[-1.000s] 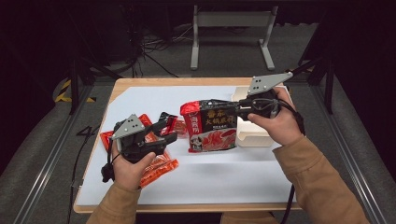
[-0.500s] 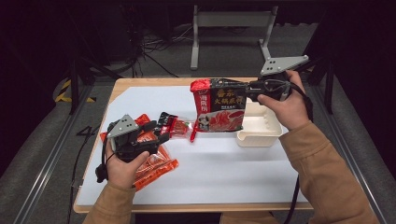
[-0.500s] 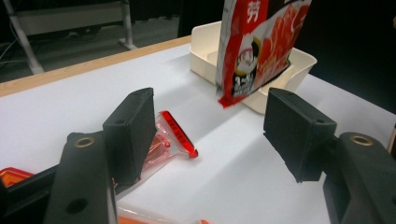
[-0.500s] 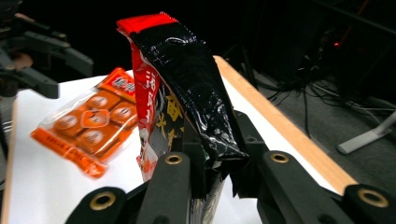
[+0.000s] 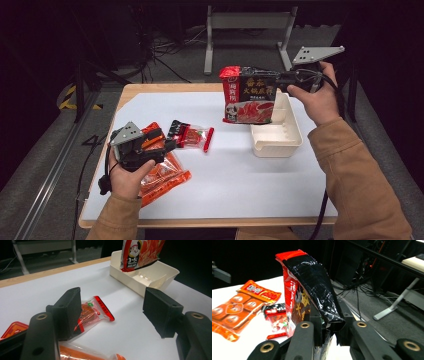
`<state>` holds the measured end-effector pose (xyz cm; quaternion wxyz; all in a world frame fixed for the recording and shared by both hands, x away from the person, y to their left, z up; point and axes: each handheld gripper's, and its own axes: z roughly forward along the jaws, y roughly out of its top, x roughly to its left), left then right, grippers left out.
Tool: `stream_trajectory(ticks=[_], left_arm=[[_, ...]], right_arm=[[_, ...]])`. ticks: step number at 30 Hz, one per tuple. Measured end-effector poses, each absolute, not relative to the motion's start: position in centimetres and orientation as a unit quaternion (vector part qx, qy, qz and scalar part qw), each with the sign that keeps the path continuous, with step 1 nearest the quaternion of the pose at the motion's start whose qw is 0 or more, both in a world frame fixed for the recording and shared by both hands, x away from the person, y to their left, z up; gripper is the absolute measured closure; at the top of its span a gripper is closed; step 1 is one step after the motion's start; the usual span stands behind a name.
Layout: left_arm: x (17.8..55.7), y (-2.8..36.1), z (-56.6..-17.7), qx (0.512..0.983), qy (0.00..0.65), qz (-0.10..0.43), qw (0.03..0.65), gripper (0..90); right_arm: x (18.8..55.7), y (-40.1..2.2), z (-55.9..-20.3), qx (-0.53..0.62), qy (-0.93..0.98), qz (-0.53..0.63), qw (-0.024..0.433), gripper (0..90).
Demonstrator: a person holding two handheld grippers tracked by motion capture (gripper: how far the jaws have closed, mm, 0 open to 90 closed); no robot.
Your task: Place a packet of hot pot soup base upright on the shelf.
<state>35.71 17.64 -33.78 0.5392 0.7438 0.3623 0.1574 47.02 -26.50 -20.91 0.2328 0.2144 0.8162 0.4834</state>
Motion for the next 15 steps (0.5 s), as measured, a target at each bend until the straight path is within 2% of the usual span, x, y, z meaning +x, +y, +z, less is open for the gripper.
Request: stream_trajectory(ticks=[15], left_arm=[[36.0,18.0,-34.2,0.744,0.374,0.15,0.533,32.4]], right_arm=[[49.6,-29.1,-21.1,0.233,0.804,0.47,0.279,78.6]])
